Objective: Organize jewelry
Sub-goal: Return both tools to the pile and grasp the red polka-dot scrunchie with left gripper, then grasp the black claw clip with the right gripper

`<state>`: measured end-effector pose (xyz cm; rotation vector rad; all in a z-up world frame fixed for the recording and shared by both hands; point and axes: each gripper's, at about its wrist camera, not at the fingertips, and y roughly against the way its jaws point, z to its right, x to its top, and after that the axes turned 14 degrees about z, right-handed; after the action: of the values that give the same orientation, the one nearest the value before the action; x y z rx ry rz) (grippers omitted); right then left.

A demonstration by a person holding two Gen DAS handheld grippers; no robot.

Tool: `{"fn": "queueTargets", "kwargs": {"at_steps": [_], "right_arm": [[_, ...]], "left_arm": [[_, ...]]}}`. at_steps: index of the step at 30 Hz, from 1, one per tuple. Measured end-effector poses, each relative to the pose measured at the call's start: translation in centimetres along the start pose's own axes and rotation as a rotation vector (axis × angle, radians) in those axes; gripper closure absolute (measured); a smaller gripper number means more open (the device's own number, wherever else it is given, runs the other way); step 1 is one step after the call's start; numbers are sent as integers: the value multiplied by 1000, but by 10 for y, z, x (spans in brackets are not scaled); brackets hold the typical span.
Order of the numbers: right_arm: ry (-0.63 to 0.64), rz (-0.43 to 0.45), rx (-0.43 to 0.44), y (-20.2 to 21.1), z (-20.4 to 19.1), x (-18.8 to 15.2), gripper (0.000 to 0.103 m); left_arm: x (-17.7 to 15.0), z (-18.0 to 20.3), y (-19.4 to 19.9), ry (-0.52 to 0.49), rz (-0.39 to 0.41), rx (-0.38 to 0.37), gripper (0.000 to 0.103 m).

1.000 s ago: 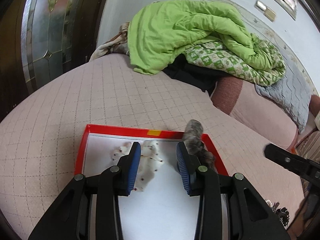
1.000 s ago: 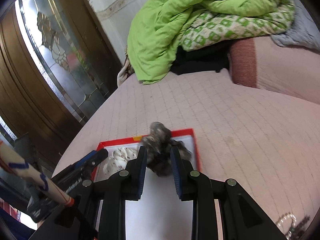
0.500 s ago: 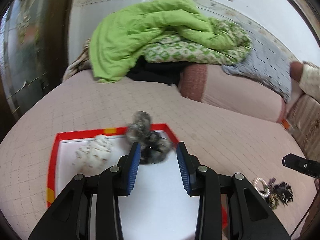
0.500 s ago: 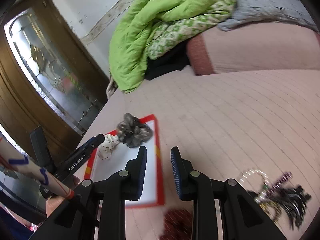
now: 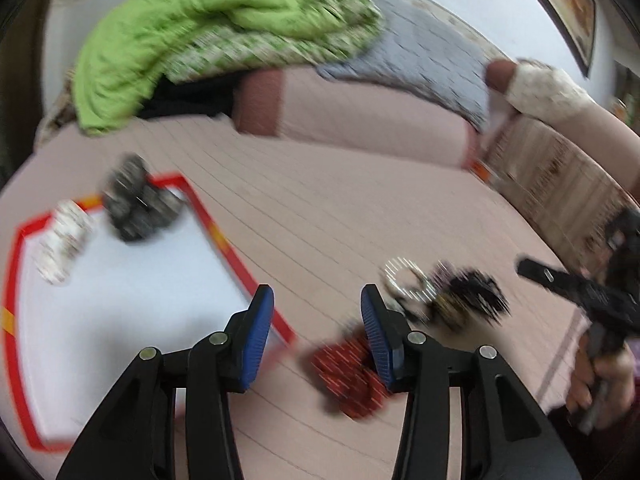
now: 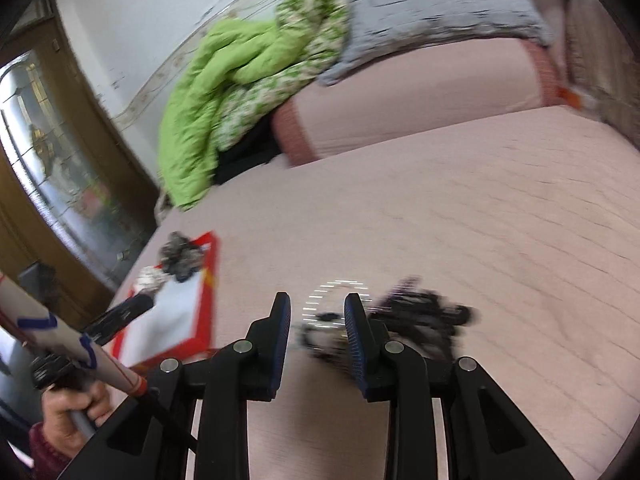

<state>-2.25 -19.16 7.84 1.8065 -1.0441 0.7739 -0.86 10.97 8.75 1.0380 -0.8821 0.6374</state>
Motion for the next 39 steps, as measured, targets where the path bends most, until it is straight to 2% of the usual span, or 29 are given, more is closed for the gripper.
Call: {"fn": "queueTargets", "kwargs": {"at_steps": [4, 9, 12, 19, 21, 22, 23, 24, 25, 27, 28, 34, 39], "right_arm": [[-101, 21, -29, 6, 32, 6, 72], [-133, 22, -7, 6, 39, 7, 70], [-131, 21, -2, 6, 38, 7, 70], [-164, 26, -13, 8, 48, 9, 69], [-165, 28, -23, 9, 51, 9, 69], [-164, 29, -32, 10, 53, 10, 68], [-162, 30, -46, 10, 55, 10, 65], [-160, 28, -56, 9, 57, 10, 63], [-157, 24, -63, 8, 59, 11, 60], [-155, 7, -81, 4, 62, 10, 56], [-156, -6, -83, 1, 63, 10, 52], [-113, -116, -75, -22, 60, 0, 38], [-47, -178, -97, -35, 57, -9, 34]], "left_arm": [[-24, 25, -5, -44, -63, -40, 51], [-37, 40, -13, -92, -89, -41, 34], [-41, 44, -20, -107, -109, -45, 33], [-51, 59, -49, -173, -152, 6, 29], [-56, 61, -59, -197, -162, 52, 30], [-57, 60, -63, -197, -167, 59, 32], [-59, 60, -68, -188, -179, 59, 46], [-60, 60, -73, -185, -190, 71, 52], [-61, 61, -74, -198, -182, 83, 54], [-59, 64, -73, -212, -173, 77, 75], [-57, 64, -71, -200, -170, 63, 78], [-34, 59, -47, -127, -46, 3, 82], [-27, 59, -40, -109, -19, -19, 82]]}}
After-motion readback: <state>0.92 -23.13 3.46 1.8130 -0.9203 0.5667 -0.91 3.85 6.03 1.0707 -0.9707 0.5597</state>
